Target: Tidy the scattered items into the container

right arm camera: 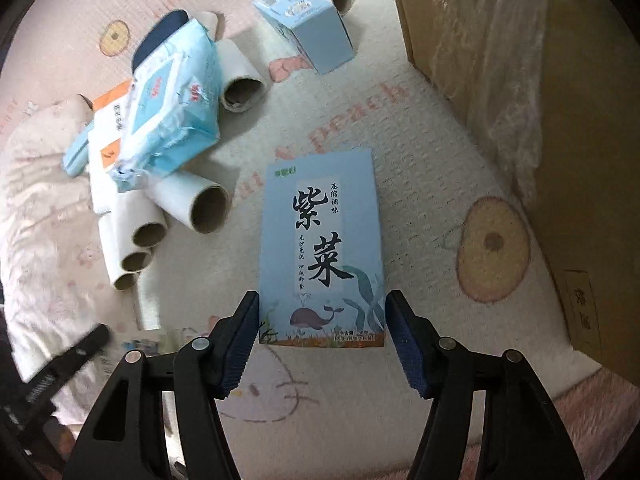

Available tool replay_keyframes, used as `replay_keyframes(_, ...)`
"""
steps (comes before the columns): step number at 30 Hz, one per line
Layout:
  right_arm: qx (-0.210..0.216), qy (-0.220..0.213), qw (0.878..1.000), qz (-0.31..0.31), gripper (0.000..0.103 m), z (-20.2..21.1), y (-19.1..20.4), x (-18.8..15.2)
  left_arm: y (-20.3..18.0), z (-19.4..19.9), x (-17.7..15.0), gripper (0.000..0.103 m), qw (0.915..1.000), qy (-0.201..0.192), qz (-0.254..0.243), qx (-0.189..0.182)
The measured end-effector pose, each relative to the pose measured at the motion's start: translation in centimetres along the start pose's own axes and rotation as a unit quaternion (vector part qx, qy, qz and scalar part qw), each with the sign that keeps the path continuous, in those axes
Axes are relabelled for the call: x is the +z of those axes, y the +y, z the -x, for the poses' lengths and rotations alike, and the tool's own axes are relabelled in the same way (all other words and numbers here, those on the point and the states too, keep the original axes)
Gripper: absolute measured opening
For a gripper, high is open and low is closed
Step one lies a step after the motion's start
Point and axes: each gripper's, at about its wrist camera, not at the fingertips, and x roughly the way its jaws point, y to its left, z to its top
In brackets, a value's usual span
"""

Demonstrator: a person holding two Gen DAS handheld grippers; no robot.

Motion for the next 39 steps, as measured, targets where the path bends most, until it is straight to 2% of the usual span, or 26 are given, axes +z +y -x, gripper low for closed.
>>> replay_keyframes(3, 0.014, -0.016, 1.000, 0.005, 0.063, 1.1, 0.7, 1.2, -1.1, -0.2, -0.1, 0.051, 0.9999, 0.004, -0.015, -0.003)
replay_keyframes(7, 0.035, -0.033, 0.999, -0.009, 0.062, 2.3, -0.2, 1.3, -3.3, 0.5, 0.6, 0.051, 0.9986, -0.017, -0.047, -0.018)
replay_keyframes(11, 0.033, -0.047, 0.998, -0.006, 0.063, 3.5, -0.1, 1.5, -5.8, 1.4, 2.1, 0.051, 0.9946, -0.057, -0.079, -0.037)
replay_keyframes(16, 0.033, -0.037, 0.999, 0.003, 0.064, 3.7, -0.5, 1.3, -8.1, 1.1, 2.1, 0.051, 0.9836, -0.119, -0.125, -0.051)
replay_keyframes(17, 0.033, -0.034, 0.999, 0.005, 0.065, 3.6, -0.5, 1.2, -8.3, 0.4, 1.7, 0.051, 0.9828, -0.117, -0.136, -0.044)
replay_keyframes(19, 0.029, -0.026, 0.999, 0.012, 0.066, 3.2, -0.2, 1.1, -8.1, -1.4, 0.6, 0.051, 0.9849, -0.081, -0.152, -0.013)
replay_keyframes(21, 0.023, -0.021, 0.999, 0.021, 0.067, 3.0, 0.1, 0.9, -7.5, -1.4, -0.4, 0.051, 0.9848, -0.077, -0.154, -0.021)
replay_keyframes(28, 0.014, -0.002, 0.999, 0.041, 0.072, 2.3, 0.8, 0.6, -5.7, -3.5, -2.9, 0.052, 0.9897, 0.010, -0.140, -0.028)
replay_keyframes(32, -0.005, 0.011, 0.999, 0.052, 0.084, 1.6, 0.9, 0.5, -6.1, -3.7, -2.9, 0.053, 0.9891, 0.017, -0.145, -0.019)
replay_keyframes(35, -0.010, 0.012, 0.999, 0.047, 0.085, 1.3, 0.7, 1.3, -6.6, -3.9, -2.6, 0.053, 0.9882, 0.021, -0.152, -0.012)
replay_keyframes(39, -0.024, 0.025, 0.998, 0.056, 0.086, 0.3, 1.2, 2.5, -6.5, -5.1, -2.3, 0.053, 0.9895, 0.047, -0.137, -0.008)
